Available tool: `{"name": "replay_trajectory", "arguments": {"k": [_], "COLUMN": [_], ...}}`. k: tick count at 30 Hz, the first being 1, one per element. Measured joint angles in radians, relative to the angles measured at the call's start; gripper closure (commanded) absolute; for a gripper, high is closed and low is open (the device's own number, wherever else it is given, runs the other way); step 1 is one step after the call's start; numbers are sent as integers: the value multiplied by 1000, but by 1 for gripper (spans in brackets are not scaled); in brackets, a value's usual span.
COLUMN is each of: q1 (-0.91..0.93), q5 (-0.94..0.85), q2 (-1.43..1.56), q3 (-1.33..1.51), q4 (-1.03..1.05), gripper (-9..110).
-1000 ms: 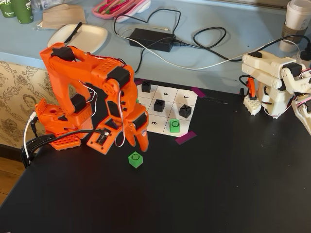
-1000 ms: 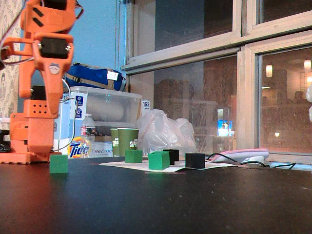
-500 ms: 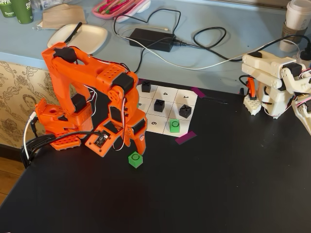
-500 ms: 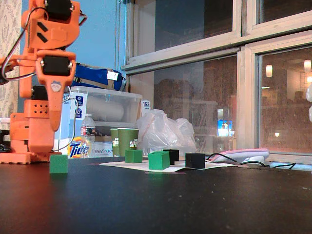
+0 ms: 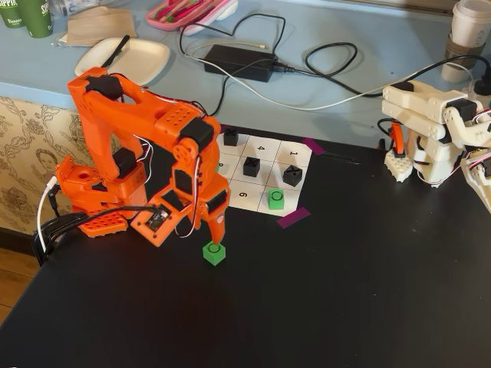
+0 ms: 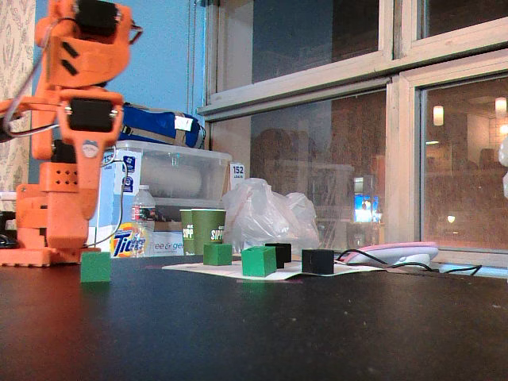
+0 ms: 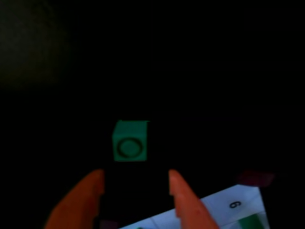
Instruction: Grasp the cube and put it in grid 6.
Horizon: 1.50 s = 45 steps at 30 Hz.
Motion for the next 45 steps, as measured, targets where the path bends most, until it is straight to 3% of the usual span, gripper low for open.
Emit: {"name": "replay_trajectory", "arguments": {"k": [5,11,24,45], "q1": [60,87,-31,-35], "q5": [14,20,77,107], "q2": [0,0,3,0], "q3": [75,158,158,158], "q4": [-109,-227,-146,-206], "gripper": [79,66,67,69]}}
